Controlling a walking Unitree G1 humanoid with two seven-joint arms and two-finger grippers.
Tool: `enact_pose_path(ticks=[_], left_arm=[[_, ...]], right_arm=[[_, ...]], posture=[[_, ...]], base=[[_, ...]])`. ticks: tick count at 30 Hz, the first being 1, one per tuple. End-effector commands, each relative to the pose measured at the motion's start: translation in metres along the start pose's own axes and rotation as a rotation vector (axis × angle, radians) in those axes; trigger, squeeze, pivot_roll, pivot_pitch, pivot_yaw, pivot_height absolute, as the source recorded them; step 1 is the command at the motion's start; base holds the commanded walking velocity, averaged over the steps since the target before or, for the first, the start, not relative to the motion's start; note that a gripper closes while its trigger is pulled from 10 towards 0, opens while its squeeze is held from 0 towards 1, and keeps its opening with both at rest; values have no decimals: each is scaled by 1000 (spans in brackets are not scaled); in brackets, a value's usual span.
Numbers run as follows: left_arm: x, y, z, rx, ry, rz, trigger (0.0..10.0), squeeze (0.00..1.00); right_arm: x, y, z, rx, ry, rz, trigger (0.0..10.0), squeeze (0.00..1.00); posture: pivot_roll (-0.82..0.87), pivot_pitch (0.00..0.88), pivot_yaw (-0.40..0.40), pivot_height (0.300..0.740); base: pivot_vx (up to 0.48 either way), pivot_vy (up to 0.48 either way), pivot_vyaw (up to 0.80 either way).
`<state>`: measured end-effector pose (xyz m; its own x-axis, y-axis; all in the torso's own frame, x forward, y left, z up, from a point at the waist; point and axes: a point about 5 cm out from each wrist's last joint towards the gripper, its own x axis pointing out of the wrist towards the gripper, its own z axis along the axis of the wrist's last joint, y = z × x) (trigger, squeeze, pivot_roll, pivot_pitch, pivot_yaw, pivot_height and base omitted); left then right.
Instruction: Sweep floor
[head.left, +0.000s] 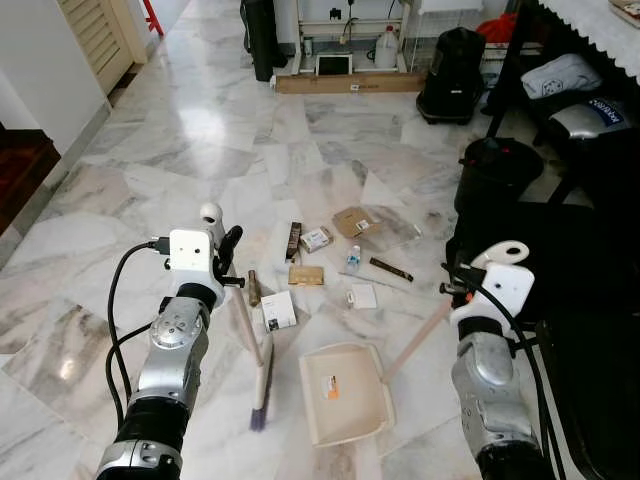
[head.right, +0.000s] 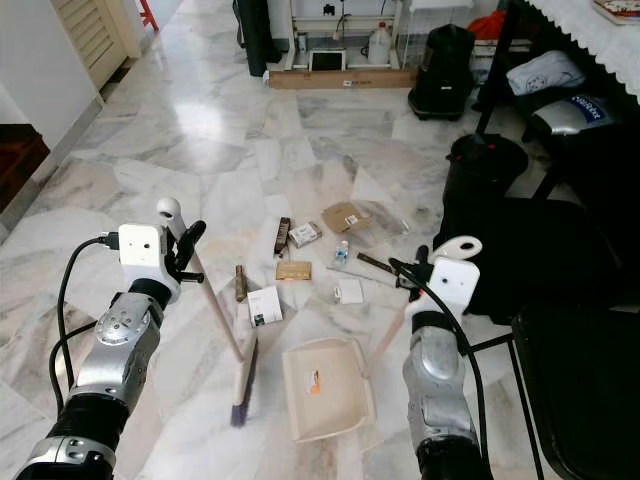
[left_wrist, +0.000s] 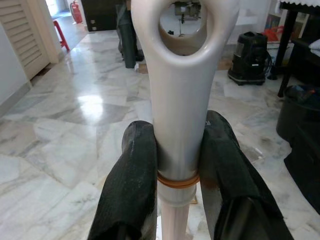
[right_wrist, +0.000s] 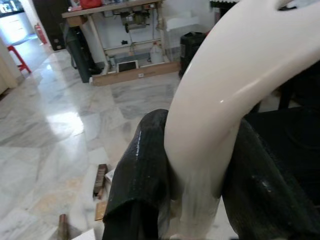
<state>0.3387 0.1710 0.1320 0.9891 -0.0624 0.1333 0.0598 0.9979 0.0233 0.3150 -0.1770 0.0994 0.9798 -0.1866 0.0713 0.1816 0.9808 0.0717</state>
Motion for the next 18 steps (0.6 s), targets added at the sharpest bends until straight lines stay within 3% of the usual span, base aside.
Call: enact_pose_path(ticks=[1,18], left_arm=[[-5,6,3,4,-36,24,10000,0],[-23,28,4,61,-59,133,10000,0]], right_arm=[[3,7,11,20,-43,21,10000,0],[3,28,8,49,-17,118,10000,0]], posture=[[-72,82,4,740],[-20,114,-56,740]], base=[[0,0,0],[0,0,0]])
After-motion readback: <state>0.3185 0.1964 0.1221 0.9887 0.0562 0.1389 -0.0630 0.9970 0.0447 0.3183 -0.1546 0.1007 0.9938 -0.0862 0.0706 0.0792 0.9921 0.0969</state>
